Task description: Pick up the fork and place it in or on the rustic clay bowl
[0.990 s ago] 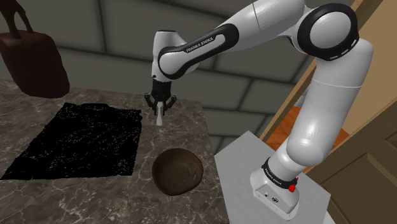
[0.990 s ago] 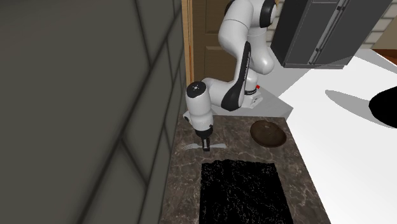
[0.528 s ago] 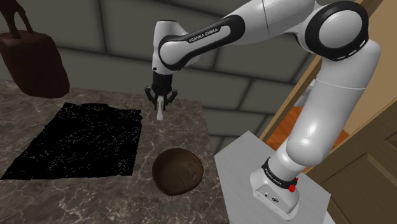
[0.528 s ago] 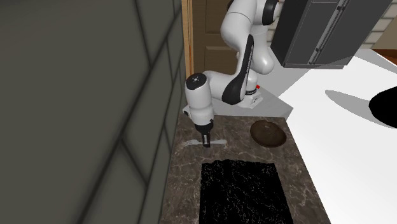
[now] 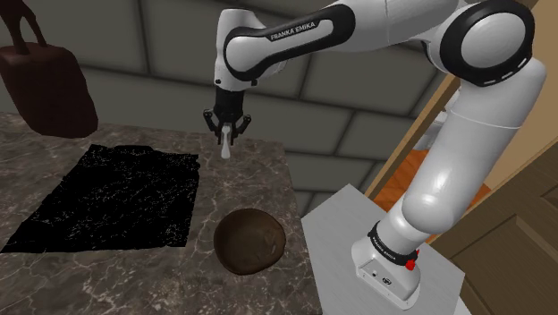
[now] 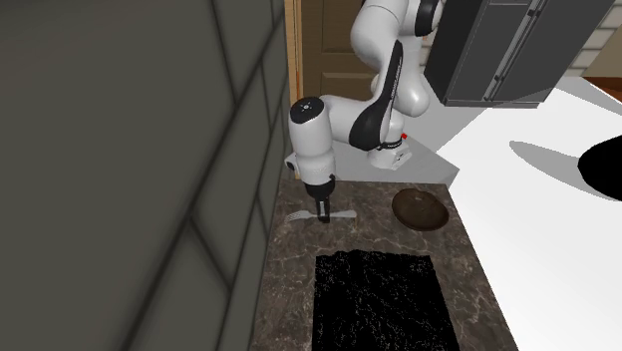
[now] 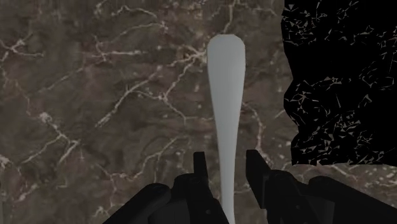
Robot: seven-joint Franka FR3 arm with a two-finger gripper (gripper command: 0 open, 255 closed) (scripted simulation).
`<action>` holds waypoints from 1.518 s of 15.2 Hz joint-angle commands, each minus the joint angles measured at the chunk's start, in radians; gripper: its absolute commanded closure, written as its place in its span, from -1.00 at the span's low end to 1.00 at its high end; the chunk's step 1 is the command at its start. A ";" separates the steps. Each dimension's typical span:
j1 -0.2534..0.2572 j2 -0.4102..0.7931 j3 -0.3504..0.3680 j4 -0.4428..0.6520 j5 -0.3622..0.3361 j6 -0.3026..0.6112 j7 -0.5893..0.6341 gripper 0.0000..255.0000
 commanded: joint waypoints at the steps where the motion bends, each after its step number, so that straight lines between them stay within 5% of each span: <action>1: -0.001 -0.013 0.001 0.015 0.005 -0.028 0.000 1.00; 8: -0.005 -0.047 0.004 0.071 0.017 -0.115 -0.001 1.00; 23: 0.126 -0.444 0.125 -0.366 0.249 -0.014 0.120 1.00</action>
